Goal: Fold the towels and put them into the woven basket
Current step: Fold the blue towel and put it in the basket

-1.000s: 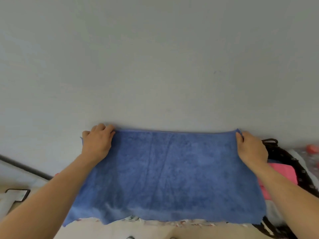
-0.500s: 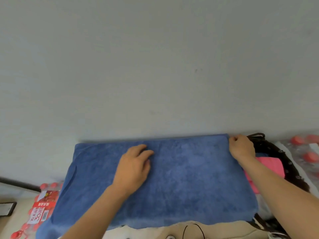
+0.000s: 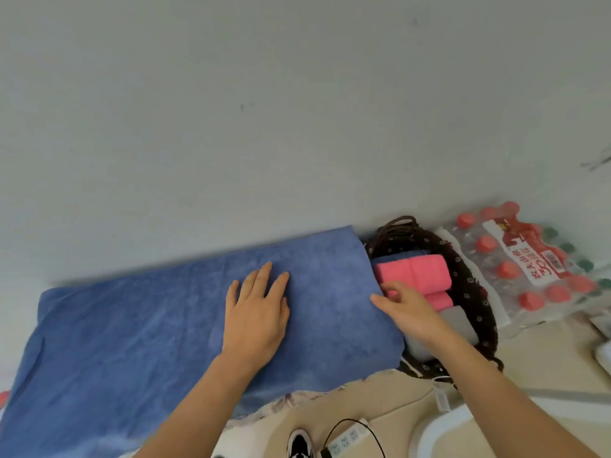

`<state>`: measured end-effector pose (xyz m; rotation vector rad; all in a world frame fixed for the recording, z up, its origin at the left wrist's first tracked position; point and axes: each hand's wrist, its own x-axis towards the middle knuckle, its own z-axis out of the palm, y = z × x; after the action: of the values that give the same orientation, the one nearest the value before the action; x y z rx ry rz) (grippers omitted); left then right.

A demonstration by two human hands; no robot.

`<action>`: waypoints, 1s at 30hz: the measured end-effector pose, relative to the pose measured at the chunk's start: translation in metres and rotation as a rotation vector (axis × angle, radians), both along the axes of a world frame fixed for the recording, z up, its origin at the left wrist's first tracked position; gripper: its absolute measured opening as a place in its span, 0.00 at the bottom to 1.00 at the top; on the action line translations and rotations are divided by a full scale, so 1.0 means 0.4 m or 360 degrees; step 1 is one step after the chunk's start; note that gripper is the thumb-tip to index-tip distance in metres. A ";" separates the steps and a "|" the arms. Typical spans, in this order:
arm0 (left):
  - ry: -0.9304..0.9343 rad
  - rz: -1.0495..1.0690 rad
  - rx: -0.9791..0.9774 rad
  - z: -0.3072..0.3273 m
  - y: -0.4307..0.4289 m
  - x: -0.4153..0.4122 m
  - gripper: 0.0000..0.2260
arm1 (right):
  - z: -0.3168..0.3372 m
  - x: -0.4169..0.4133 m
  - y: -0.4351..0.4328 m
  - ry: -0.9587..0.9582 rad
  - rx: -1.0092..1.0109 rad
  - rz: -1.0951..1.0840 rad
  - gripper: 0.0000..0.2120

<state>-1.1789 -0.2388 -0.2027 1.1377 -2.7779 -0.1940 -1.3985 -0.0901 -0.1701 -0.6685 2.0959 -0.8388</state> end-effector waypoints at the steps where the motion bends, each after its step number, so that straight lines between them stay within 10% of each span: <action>1: 0.0071 -0.0086 0.0019 0.004 0.026 -0.018 0.20 | -0.005 0.001 0.012 0.0008 -0.0004 0.0008 0.02; 13: -0.0125 -0.0366 0.0037 -0.015 0.154 -0.125 0.27 | -0.069 0.036 0.049 0.0558 -0.0122 -0.0124 0.12; 22: 0.0551 -0.0582 -0.0199 0.004 0.230 -0.132 0.07 | -0.004 0.025 0.130 -0.0679 -0.0017 -0.0092 0.11; 30: 0.0366 -0.0584 0.0145 0.043 0.394 -0.173 0.18 | 0.030 0.021 0.130 -0.0759 -0.0073 -0.0021 0.16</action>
<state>-1.2479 -0.0812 -0.1856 0.5659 -2.7632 -0.4603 -1.3903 -0.0383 -0.1580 -0.4258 1.6564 -0.9499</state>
